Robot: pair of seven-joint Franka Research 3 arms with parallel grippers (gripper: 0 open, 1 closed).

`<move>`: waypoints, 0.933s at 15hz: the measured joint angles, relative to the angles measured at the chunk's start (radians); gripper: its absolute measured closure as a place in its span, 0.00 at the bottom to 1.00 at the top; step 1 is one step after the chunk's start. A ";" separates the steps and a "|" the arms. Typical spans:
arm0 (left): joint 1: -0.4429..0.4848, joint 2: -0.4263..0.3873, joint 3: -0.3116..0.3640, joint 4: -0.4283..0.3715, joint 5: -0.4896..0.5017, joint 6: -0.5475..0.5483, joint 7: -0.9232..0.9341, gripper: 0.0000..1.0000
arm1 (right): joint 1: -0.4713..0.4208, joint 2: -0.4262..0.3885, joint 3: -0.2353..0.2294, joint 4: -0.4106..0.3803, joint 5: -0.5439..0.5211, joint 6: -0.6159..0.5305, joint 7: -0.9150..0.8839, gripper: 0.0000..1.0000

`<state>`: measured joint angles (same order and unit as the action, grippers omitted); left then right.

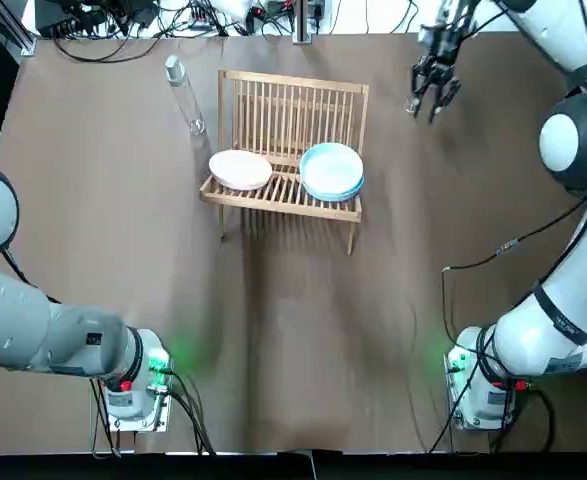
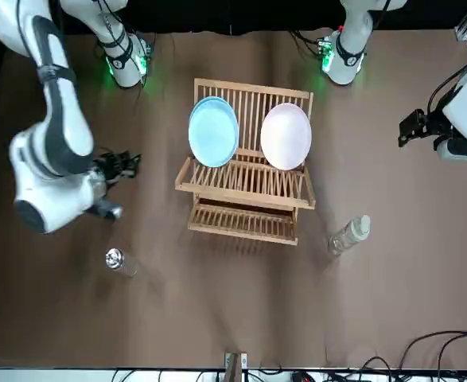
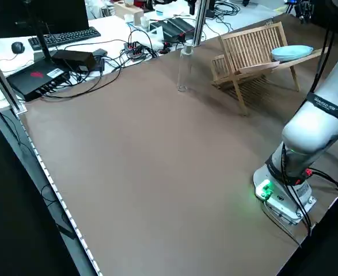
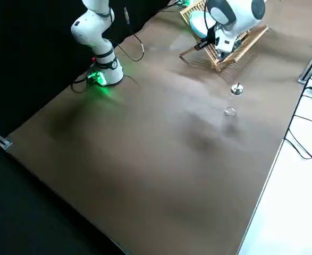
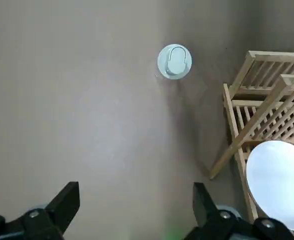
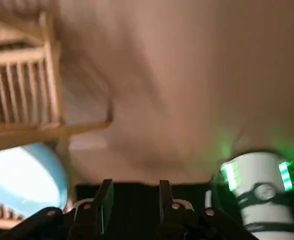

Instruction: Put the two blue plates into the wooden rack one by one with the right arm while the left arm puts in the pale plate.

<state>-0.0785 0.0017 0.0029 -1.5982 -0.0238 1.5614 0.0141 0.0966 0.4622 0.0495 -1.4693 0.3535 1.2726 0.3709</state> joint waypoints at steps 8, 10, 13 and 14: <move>0.004 -0.001 0.002 0.000 0.000 -0.002 0.000 0.00 | -0.140 -0.131 -0.003 0.099 -0.111 0.175 -0.229 0.33; 0.002 -0.001 0.001 0.000 0.000 -0.003 0.000 0.00 | -0.152 -0.167 -0.003 0.101 -0.158 0.206 -0.264 0.19; 0.000 -0.001 0.001 0.000 0.000 -0.007 0.000 0.00 | -0.151 -0.248 0.005 0.097 -0.211 0.253 -0.272 0.14; 0.000 -0.002 0.001 0.000 0.000 -0.011 0.000 0.00 | -0.148 -0.282 0.009 0.084 -0.215 0.252 -0.272 0.14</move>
<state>-0.0787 -0.0002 0.0037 -1.5978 -0.0238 1.5508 0.0141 -0.0519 0.1804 0.0588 -1.3850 0.1389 1.5248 0.0989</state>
